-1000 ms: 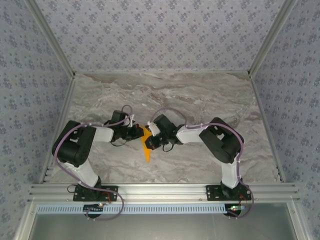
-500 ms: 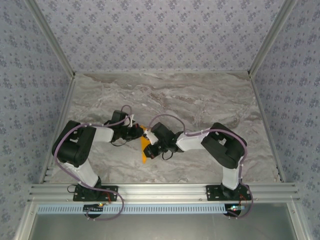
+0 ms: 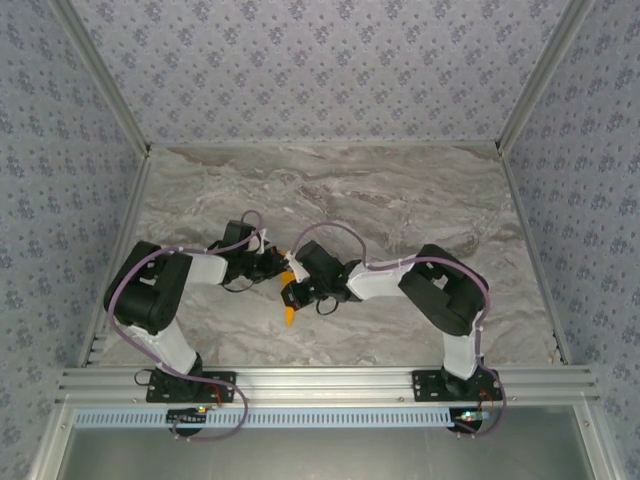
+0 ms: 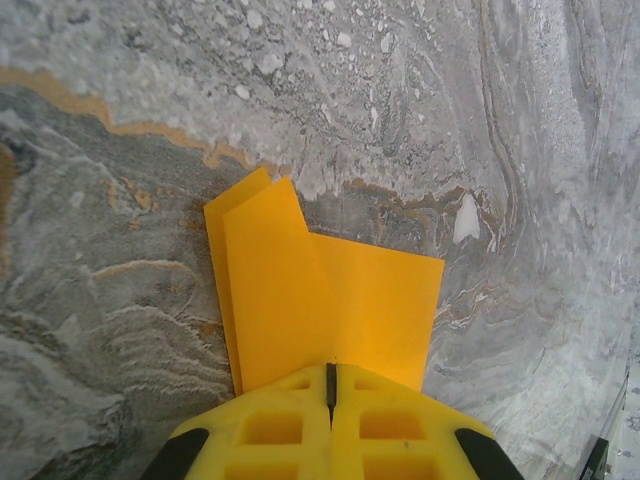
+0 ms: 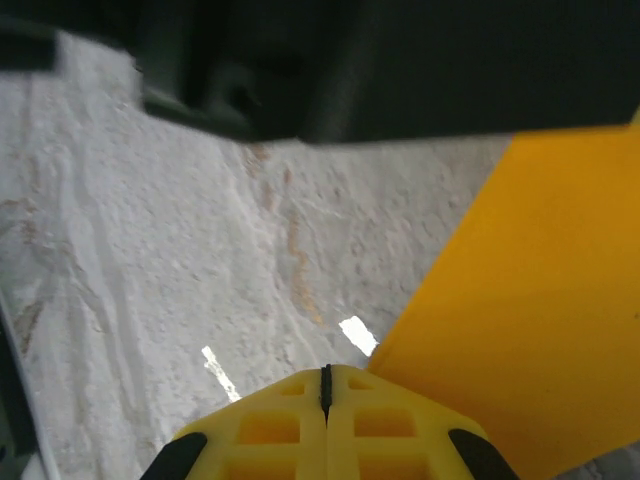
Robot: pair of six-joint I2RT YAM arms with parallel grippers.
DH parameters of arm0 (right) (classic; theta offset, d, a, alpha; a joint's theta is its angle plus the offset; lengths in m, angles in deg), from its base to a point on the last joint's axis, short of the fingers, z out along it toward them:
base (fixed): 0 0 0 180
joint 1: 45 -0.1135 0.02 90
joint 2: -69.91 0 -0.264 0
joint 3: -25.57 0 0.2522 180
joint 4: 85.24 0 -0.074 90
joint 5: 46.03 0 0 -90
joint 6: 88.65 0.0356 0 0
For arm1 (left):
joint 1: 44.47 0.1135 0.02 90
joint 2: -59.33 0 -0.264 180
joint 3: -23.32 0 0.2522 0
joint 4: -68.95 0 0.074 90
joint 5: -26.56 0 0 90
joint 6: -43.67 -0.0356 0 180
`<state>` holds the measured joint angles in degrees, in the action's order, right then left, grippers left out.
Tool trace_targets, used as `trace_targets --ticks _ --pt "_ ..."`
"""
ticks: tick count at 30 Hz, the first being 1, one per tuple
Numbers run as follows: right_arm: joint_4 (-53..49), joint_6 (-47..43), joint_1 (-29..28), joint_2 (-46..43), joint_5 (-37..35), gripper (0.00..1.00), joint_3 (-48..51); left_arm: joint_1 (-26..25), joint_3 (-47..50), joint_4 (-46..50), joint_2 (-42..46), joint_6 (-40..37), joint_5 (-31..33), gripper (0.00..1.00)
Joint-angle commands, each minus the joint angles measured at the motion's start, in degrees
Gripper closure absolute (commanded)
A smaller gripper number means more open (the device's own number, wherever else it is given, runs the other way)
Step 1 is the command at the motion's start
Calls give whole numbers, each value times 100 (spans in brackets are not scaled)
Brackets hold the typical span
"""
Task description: Fold a paper plane with a square sheet of paper (pick it up from the middle)
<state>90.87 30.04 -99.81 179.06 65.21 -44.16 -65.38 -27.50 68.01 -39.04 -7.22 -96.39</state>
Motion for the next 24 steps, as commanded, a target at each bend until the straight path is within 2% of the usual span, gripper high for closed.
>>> trace_targets --ticks 1,10,17,21,24 --pt "-93 129 -129 60 144 97 121 27 94 191 -323 -65 1174 100" --pt "-455 -86 -498 -393 293 98 700 69 94 204 -376 39 1317 100" --pt "-415 -75 -499 -791 182 98 848 69 3 213 -350 10 1155 100" --pt "-316 261 -332 -1345 -498 94 916 -11 -217 368 -119 -73 910 100" --pt "-313 616 -109 -1900 -1404 78 1182 -149 -492 731 243 -86 882 90"
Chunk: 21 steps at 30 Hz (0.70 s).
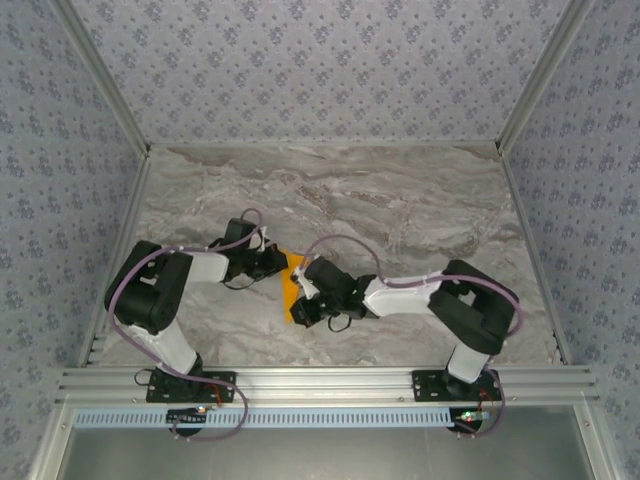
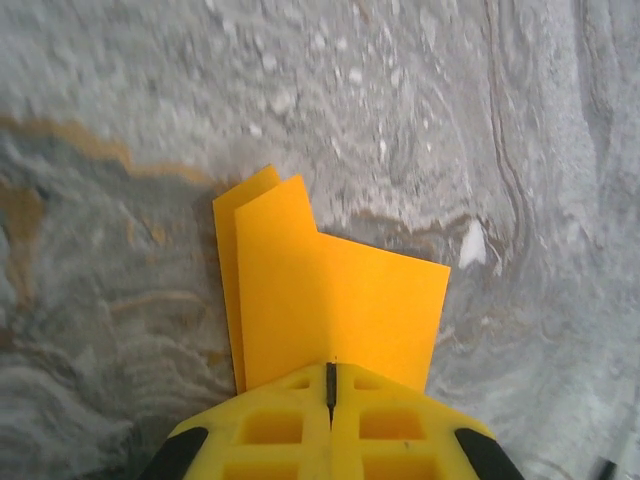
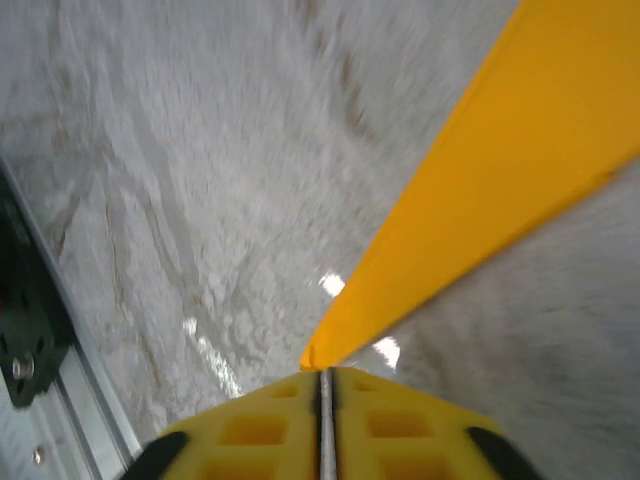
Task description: Fold a paper plane with a square sheet of paper (pick it up from the middle)
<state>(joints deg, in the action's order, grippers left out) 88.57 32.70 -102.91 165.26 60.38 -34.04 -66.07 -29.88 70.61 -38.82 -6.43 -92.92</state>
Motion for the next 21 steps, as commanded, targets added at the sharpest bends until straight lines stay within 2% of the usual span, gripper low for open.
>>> trace_targets --ticks 1,3,7,14,16,21 --pt "-123 422 290 -671 -1179 73 256 -114 -324 632 339 -159 564 84" --pt "-283 751 490 -940 -1660 61 447 -253 -527 1033 612 -167 744 67" --pt "-644 1041 961 -1244 -2040 44 671 -557 -835 1907 1035 -262 1429 51" --pt "-917 1435 1605 -1614 -2375 21 1073 -1505 -1411 3585 1329 -413 3435 38" --pt "-970 1446 1647 -1698 -2476 16 1122 -1756 -1629 3955 1173 -343 3773 36" --pt "-1126 1481 1691 -1757 -2602 14 1115 -2160 -2041 4438 580 -121 4175 36"
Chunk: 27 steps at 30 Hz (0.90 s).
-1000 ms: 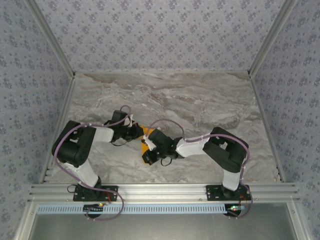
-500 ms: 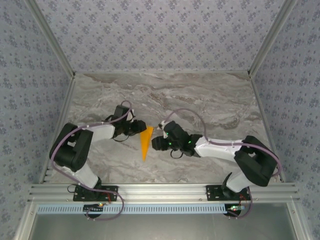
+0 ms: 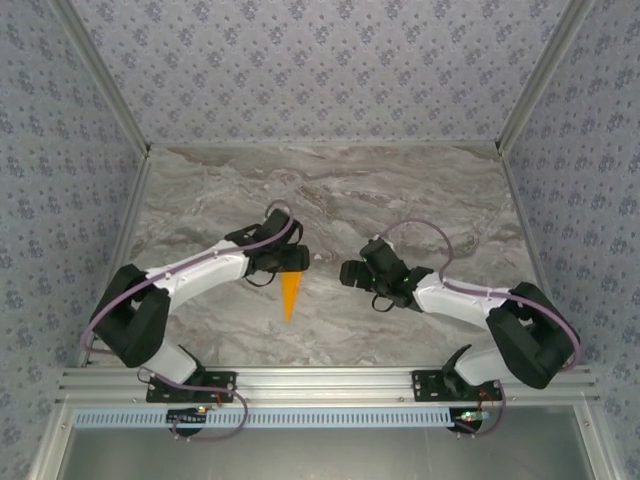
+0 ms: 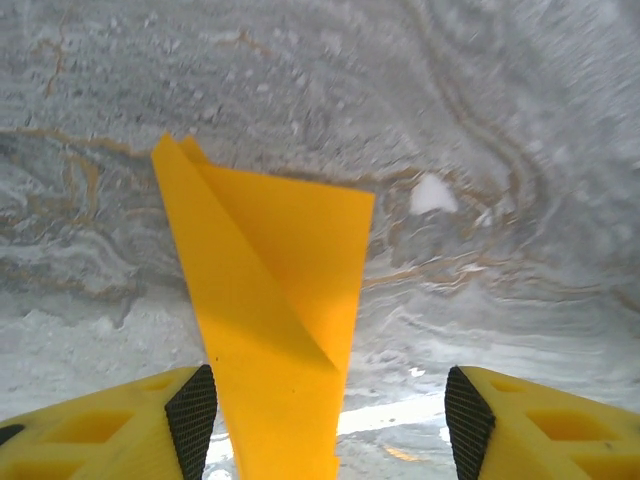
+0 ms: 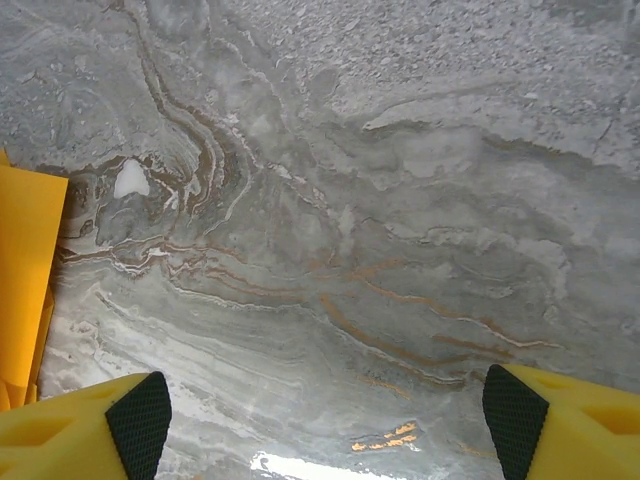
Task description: Fold a paper plane with a square sheet of paper (pick it up from the middle)
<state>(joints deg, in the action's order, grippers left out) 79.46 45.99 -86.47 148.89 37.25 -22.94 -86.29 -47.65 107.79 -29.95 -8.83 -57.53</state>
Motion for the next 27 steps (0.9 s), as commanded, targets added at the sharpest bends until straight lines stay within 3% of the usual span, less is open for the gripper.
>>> trace_targets --ticks 1,8,18,23,27 --pt "-237 166 51 -114 -293 14 5 -201 -354 801 -440 164 727 37" --pt "-326 199 76 -111 -286 14 -33 -362 -835 1126 -1057 347 947 51" --pt "-480 238 96 -102 -318 14 -170 -363 -930 1491 -746 625 1515 98" --pt "-592 252 145 -181 -297 15 -275 -368 -950 1414 -352 606 1470 100" --pt "-761 261 256 -377 -264 16 -353 -358 -869 873 169 508 1008 100"
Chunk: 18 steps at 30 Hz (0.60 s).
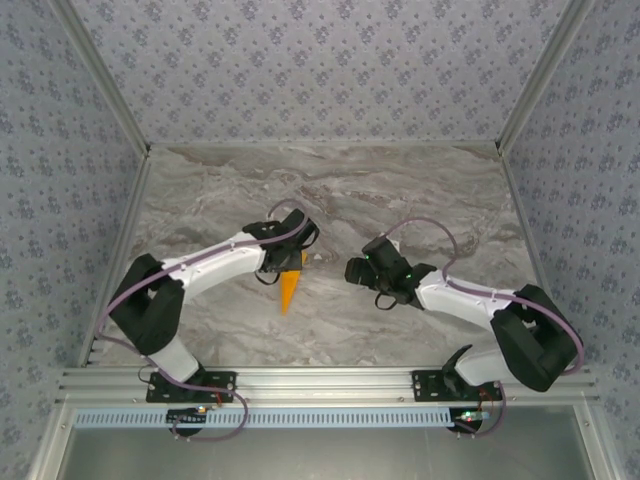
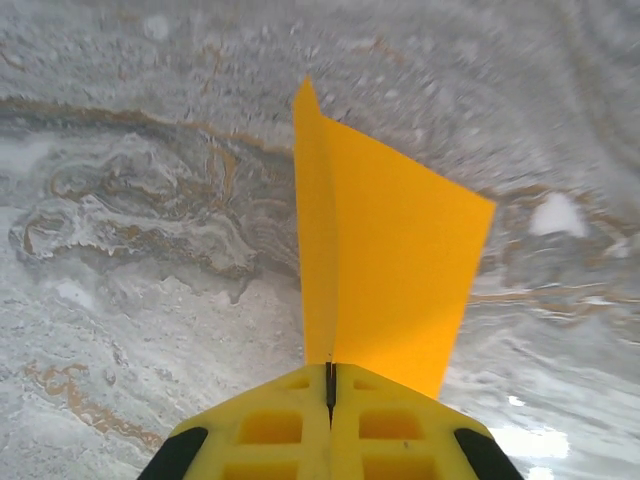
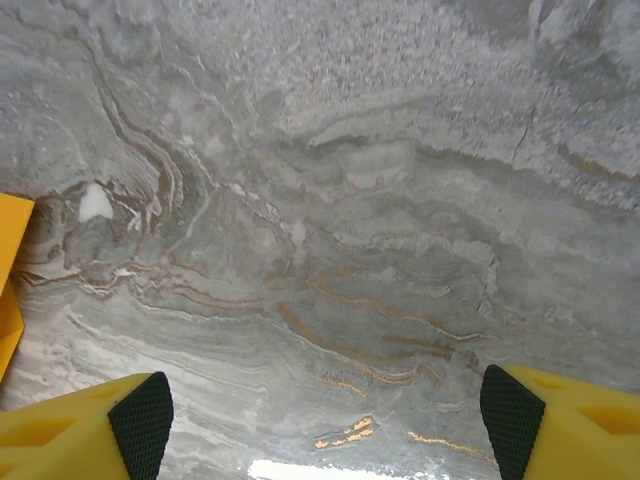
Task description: Fold a paper plane with a square sheet of paper (pick it up from the middle)
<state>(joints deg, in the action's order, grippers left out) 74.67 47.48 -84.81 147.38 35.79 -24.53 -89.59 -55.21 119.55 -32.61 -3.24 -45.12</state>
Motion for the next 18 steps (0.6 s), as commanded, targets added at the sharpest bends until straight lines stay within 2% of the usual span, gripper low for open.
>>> trace_targets --ticks 1,6,9,11,18 --pt "-324 112 133 -326 -113 16 -212 -8 -53 -517 593 -55 -416 100" --pt "-497 119 327 -758 -48 16 -244 295 497 -1649 1126 168 -1498 100" --pt "-370 64 360 -882 208 17 -258 546 1032 -2641 1249 497 -2293 100" --pt "-155 21 365 -894 482 18 -232 645 1348 -3191 1250 749 -2576 100" --pt "469 -204 161 -537 1176 25 -268 725 2273 -4088 1131 1360 -2421 100"
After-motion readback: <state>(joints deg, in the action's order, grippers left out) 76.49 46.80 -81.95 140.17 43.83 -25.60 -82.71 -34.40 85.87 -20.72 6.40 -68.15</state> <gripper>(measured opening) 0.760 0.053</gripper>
